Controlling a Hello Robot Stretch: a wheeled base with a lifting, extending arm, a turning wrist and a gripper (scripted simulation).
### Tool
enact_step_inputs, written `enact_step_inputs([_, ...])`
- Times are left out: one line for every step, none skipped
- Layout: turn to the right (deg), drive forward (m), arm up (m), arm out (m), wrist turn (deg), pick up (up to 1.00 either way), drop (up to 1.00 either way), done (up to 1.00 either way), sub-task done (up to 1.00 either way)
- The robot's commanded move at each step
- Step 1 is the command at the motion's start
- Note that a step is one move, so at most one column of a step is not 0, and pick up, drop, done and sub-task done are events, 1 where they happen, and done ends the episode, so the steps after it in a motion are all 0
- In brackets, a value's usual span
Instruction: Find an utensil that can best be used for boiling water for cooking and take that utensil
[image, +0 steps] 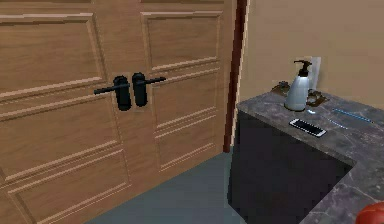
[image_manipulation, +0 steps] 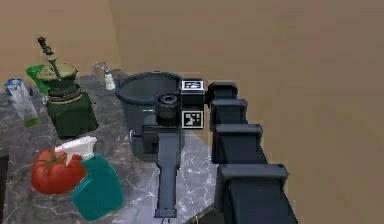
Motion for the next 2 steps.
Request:
enact_step_inputs([0.0, 0.0, 0.0, 0.0, 45.0, 0.0, 0.0, 0.0, 0.0])
enact_step_inputs([0.0, 0.0, 0.0, 0.0, 45.0, 0.0, 0.0, 0.0, 0.0])
